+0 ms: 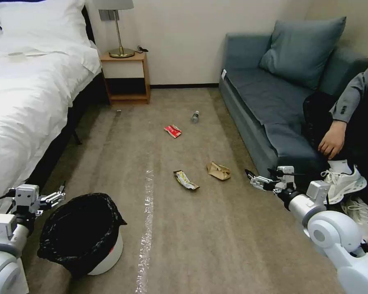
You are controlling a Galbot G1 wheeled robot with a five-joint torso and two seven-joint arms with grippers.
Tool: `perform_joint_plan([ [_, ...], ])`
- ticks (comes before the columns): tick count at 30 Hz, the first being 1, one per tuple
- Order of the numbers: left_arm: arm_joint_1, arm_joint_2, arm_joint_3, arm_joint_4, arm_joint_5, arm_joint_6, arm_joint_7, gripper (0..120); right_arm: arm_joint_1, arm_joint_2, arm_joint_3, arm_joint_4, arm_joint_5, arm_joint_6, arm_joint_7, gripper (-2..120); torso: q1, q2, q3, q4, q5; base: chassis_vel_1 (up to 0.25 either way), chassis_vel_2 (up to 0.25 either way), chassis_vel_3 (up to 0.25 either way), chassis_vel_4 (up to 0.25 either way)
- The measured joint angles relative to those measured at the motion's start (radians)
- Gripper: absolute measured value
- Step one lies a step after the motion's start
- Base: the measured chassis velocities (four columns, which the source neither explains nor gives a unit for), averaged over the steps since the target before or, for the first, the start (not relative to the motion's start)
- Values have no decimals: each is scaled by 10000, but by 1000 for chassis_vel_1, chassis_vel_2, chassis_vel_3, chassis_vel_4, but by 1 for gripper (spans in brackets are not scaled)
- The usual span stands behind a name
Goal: Pick up the trash bin, then pick up the garbage on the floor and place it into the trash bin.
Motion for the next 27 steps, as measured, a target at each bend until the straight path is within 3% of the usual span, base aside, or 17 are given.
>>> perform_joint_plan([
  [5, 170, -20, -27, -162, -76, 327, -278, 93, -47, 3, 30, 37, -6, 1, -15, 100, 0, 0, 0, -1, 0, 0, 0, 0, 0],
  [7, 596, 242, -187, -376, -419, 1152, -658, 93, -106, 25, 63, 71, -62, 5, -46, 100, 0, 0, 0, 1, 0, 0, 0, 0, 0],
  [11, 792, 507, -345, -404, -551, 1725, -960, 93, -190, 99, 87, 117, -148, 35, -66, 100, 0, 0, 0, 0, 1, 0, 0, 0, 0],
  [14, 919, 773, -461, -427, -880, 2545, -1205, 93, -314, 156, 154, 215, -228, 55, -85, 100, 0, 0, -1, 0, 1, 0, 0, 0, 0],
  [21, 810, 895, -265, -173, -1543, 4264, -1244, 91, -526, 192, 348, 388, -254, 68, -97, 100, 0, 0, 0, 0, -1, 0, 0, 0, 0],
  [27, 439, 1045, -23, 431, -1840, 4681, -1183, 91, -556, 291, 341, 362, -307, 123, -105, 100, 0, 0, 0, 0, -2, 0, 0, 0, 0],
])
